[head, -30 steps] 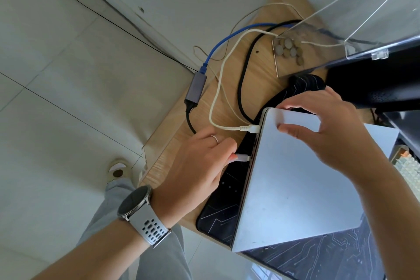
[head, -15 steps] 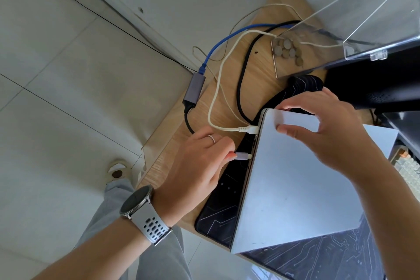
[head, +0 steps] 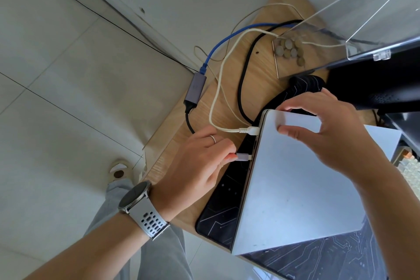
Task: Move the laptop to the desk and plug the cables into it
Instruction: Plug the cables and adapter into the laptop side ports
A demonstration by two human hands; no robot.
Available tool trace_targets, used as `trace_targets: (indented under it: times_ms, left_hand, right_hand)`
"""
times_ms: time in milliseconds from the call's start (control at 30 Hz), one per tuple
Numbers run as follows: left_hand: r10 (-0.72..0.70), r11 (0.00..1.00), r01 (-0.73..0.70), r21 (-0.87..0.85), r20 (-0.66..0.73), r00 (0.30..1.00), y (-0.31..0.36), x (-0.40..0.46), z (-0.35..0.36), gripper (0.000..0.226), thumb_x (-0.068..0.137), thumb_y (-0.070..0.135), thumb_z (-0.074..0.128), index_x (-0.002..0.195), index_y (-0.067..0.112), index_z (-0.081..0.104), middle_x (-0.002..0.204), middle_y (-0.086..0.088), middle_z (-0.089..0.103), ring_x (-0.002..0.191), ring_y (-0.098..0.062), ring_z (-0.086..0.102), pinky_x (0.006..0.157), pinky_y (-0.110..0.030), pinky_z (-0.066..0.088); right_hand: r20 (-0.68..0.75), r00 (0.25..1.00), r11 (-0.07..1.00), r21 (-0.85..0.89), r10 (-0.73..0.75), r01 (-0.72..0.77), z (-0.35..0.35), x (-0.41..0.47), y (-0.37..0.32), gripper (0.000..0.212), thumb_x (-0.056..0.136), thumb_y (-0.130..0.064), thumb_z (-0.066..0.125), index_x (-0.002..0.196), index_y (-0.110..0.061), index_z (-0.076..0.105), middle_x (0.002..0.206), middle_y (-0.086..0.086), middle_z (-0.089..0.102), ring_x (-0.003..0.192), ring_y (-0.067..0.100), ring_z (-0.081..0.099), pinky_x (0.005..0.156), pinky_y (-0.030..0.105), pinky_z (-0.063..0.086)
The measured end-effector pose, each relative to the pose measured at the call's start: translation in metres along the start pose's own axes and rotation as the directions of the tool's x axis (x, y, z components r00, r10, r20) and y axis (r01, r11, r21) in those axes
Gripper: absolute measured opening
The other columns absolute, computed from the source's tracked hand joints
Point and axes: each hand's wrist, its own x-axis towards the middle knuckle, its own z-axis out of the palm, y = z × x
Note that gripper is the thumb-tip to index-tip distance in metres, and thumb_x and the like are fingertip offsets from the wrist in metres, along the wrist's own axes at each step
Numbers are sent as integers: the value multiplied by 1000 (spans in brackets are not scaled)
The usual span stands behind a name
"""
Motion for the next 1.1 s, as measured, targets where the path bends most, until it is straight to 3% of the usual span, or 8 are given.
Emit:
trace_targets:
  times_ms: [200,433,867,1100]
  left_hand:
    - [14,1000,-14,11,9,1000,-5,-1,3,24,92,12,57,72,3,64,60,-1,55,65,-15,48,59,-26,42]
    - [40,999,-40,10,-35,999,-4,3,2,26,93,12,56,71,2,64,59,-1,56,66,-14,46,64,-17,37]
    - [87,996,-87,0,-25,996,-7,3,0,25,91,13,58,70,2,65,60,-1,57,69,-14,47,60,-25,42]
    - [87,996,-87,17,-16,996,-9,1,-1,25,91,14,59,70,3,65,60,0,57,68,-16,48,61,-27,43]
  right_hand:
    - [-1,1000,1000,16,-10,10,0,1,2,29,75,-23,76,103,-18,68,97,-15,61,98,12,56,114,47,22]
    - [2,1000,1000,18,-13,13,0,3,4,28,75,-23,77,101,-18,69,96,-14,63,96,11,58,114,41,20]
    - [-8,1000,999,25,-28,28,0,4,4,29,76,-30,75,101,-17,69,95,-13,63,95,9,58,111,37,20]
    - [-2,1000,1000,23,-16,16,-1,4,4,28,75,-25,75,102,-18,69,96,-15,62,97,8,57,113,38,20]
